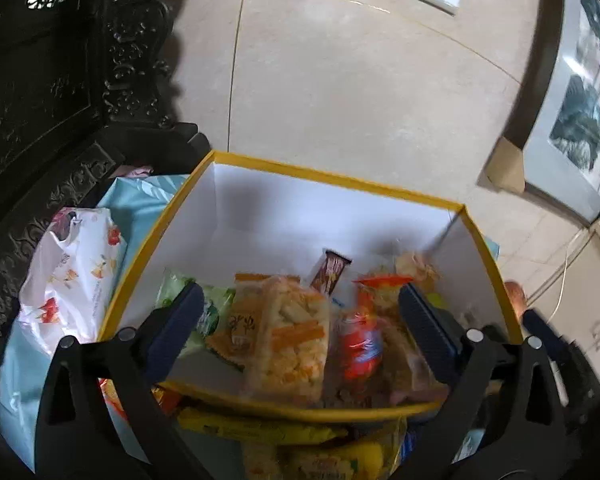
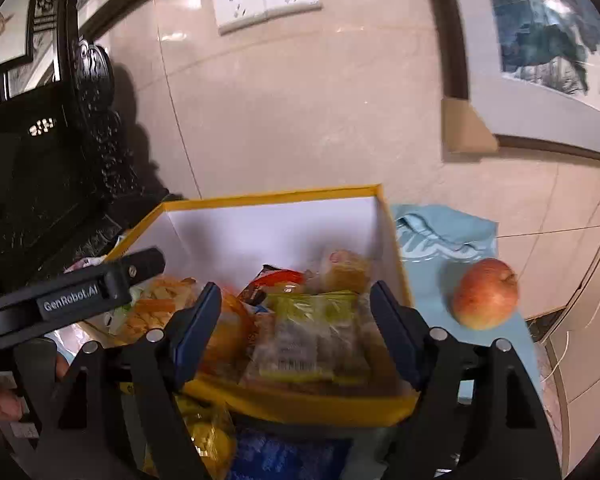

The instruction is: Organize snacks

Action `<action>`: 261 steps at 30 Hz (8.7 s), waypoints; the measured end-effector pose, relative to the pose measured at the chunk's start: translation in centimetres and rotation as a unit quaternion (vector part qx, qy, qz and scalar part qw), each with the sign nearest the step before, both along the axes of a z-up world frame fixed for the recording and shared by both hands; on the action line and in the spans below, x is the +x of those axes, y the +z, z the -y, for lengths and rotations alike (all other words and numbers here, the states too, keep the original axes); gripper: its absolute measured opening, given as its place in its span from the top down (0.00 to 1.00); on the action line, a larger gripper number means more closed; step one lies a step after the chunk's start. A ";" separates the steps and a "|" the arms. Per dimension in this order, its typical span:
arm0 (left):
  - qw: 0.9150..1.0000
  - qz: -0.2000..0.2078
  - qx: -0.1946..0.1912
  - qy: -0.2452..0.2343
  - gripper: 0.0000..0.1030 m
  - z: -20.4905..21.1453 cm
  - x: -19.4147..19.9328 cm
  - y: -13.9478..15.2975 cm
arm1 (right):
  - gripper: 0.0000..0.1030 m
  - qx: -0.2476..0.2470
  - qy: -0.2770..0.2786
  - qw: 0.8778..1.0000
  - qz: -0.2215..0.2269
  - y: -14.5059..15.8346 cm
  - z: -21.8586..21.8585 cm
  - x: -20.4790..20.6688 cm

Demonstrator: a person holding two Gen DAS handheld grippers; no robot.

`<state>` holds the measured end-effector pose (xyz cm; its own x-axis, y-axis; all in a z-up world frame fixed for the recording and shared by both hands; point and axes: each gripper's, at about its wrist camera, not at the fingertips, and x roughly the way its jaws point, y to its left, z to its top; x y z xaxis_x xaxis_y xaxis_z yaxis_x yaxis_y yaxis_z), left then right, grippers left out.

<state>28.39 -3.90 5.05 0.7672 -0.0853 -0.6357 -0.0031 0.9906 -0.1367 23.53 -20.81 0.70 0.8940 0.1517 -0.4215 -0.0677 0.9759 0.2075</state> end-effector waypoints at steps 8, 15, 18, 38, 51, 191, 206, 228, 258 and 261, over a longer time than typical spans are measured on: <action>1.000 0.000 0.015 -0.006 0.03 -0.8 -5.9 0.5 | 0.22 0.031 -0.012 0.999 -0.008 0.0 4.1 -6.1; 0.999 -0.021 0.027 -0.013 0.03 -1.1 -10.9 -2.1 | 0.21 0.041 -0.044 0.998 -0.032 -2.7 6.9 -11.4; 0.999 -0.040 0.016 -0.013 0.03 -1.5 -12.1 -3.9 | 0.21 0.035 -0.061 0.997 -0.039 -4.0 7.9 -13.0; 0.993 -0.114 0.017 0.004 0.03 -2.5 -13.3 -11.6 | 0.71 0.002 -0.067 0.982 -0.176 -12.8 7.6 -11.8; 0.991 -0.120 0.059 0.014 0.38 -0.5 -10.6 -13.5 | 0.71 0.043 0.000 0.987 -0.153 -12.1 6.5 -12.5; 0.998 -0.062 0.006 -0.005 0.02 -2.0 -11.2 -3.7 | 0.05 0.075 0.006 0.997 -0.010 -3.4 3.8 -11.4; 0.981 -0.160 -0.068 0.087 0.02 -0.2 -9.3 -10.3 | 0.05 0.101 -0.001 0.994 -0.045 -7.7 4.4 -12.0; 0.989 -0.143 -0.008 0.023 0.60 -5.2 -14.4 -12.8 | 0.05 -0.033 0.029 0.992 -0.120 -9.7 -2.6 -7.4; 0.990 -0.130 0.045 -0.013 0.58 -3.3 -13.7 -13.7 | 0.01 -0.120 0.153 0.978 -0.074 -7.2 -3.4 -9.6; 0.991 -0.128 0.038 -0.021 0.58 -3.6 -13.7 -13.7 | 0.01 -0.282 0.239 0.928 -0.048 -7.5 -5.4 -10.0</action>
<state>14.70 -0.29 -8.66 0.5761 -0.0569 -0.8154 0.0127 0.9981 -0.0607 13.55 -15.37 -6.83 0.7355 0.2530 -0.6285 -0.5287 0.7945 -0.2989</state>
